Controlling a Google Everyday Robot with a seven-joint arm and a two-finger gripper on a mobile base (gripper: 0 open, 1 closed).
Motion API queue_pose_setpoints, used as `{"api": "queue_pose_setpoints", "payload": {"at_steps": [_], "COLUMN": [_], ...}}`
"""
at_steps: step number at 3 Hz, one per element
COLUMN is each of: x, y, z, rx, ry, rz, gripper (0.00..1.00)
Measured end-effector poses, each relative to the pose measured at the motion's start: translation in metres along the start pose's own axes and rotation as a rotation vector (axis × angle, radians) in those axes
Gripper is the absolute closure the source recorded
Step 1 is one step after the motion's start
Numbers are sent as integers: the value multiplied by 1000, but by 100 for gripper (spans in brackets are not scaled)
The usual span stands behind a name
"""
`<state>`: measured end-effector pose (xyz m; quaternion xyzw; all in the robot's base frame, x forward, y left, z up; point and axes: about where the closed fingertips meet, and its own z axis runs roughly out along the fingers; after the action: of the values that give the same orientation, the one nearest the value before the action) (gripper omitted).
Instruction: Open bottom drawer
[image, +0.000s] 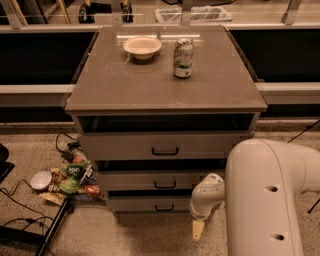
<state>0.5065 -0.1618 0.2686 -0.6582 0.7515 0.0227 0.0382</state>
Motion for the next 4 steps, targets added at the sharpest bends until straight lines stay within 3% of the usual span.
{"api": "queue_pose_setpoints", "payload": {"at_steps": [1, 2, 3, 4], "x": [-9, -12, -11, -9], "y": [-27, -40, -49, -56], "z": [25, 43, 64, 81], "rx": [61, 88, 100, 110], "ry": [-47, -71, -79, -93], "rz": [-110, -159, -161, -138], "gripper": [0, 0, 0, 9]}}
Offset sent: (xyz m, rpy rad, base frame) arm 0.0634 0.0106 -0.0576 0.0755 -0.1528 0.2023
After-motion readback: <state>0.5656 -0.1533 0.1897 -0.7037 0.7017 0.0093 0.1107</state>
